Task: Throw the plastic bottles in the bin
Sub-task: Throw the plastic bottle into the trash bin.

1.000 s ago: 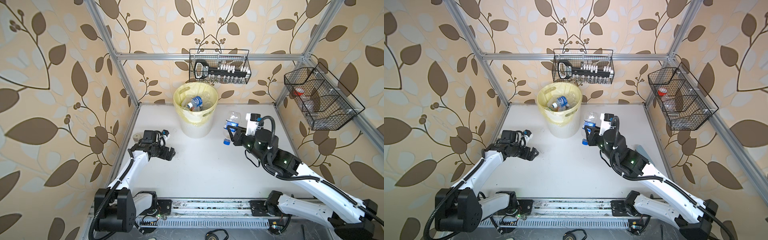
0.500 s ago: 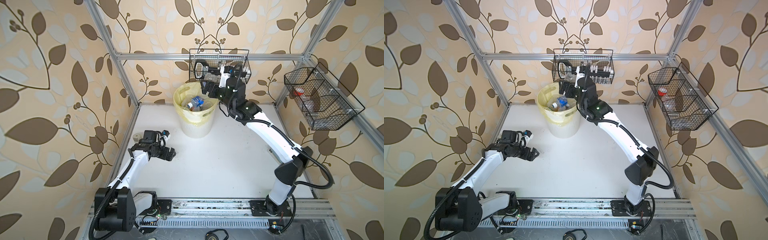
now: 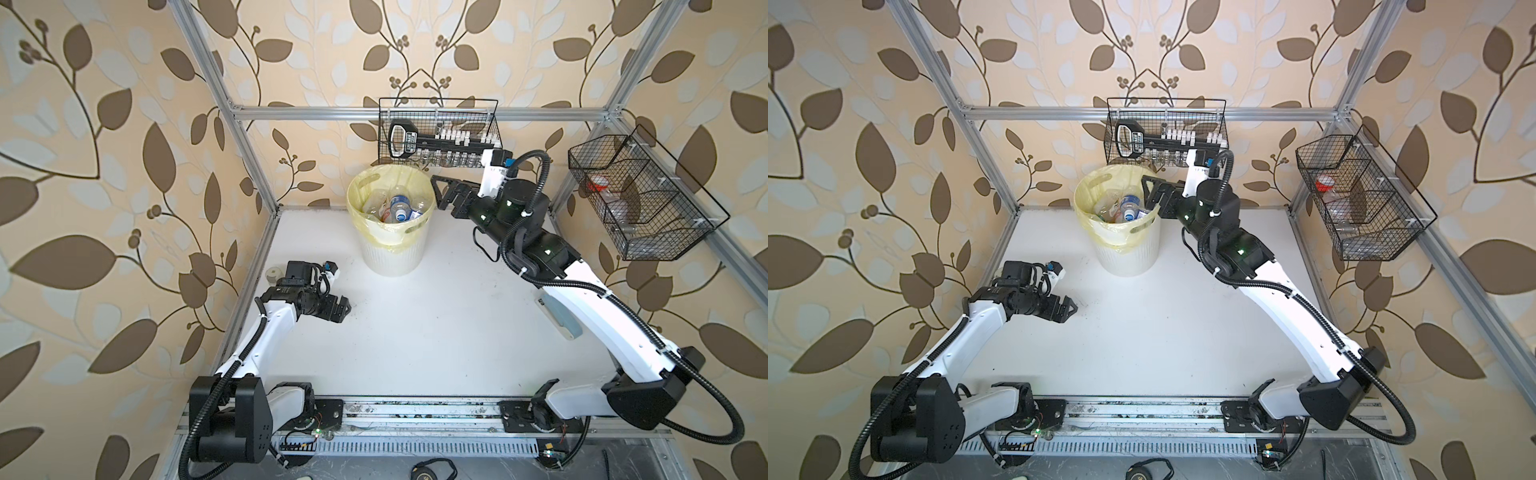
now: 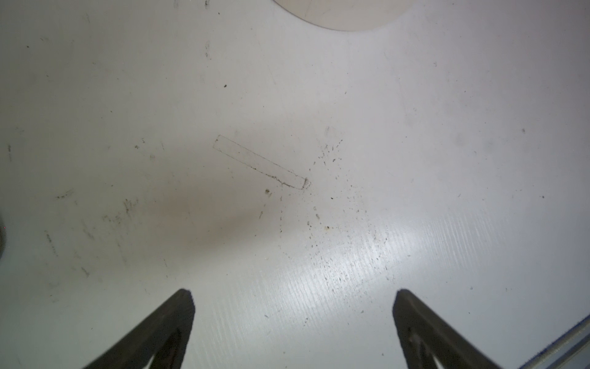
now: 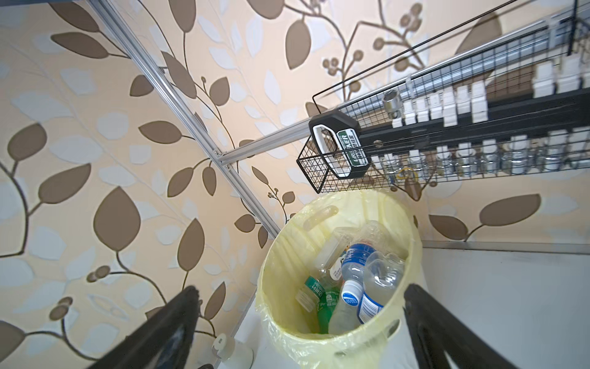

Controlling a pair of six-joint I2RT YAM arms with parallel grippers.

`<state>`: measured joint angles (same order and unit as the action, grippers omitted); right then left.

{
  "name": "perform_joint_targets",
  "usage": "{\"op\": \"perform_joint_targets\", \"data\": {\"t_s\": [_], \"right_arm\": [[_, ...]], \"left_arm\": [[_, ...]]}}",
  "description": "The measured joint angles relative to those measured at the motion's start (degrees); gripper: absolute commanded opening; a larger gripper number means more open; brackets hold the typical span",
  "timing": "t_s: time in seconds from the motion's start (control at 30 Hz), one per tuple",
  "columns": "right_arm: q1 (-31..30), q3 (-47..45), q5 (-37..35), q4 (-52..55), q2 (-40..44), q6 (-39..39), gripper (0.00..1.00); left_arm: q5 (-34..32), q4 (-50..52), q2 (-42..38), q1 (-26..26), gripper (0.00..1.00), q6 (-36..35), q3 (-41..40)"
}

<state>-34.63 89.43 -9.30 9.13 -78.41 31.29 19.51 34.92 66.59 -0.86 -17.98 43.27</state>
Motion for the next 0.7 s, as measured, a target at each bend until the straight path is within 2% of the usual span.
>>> {"op": "perform_joint_targets", "data": {"t_s": [0.23,0.47,0.7], "right_arm": [[0.6,-7.1,-0.6,1.9,2.3,0.2,1.00],[2.4,-10.0,-1.7,4.7,2.9,-0.7,1.00],[3.1,-20.4,-5.2,3.1,8.8,-3.1,1.00]], "left_arm": [[-0.3,-0.1,0.0,-0.4,0.99,0.3,0.0],[-0.5,-0.6,0.0,-0.5,0.99,1.2,0.0],[-0.8,-1.2,0.0,-0.7,0.99,2.0,0.0]]}}
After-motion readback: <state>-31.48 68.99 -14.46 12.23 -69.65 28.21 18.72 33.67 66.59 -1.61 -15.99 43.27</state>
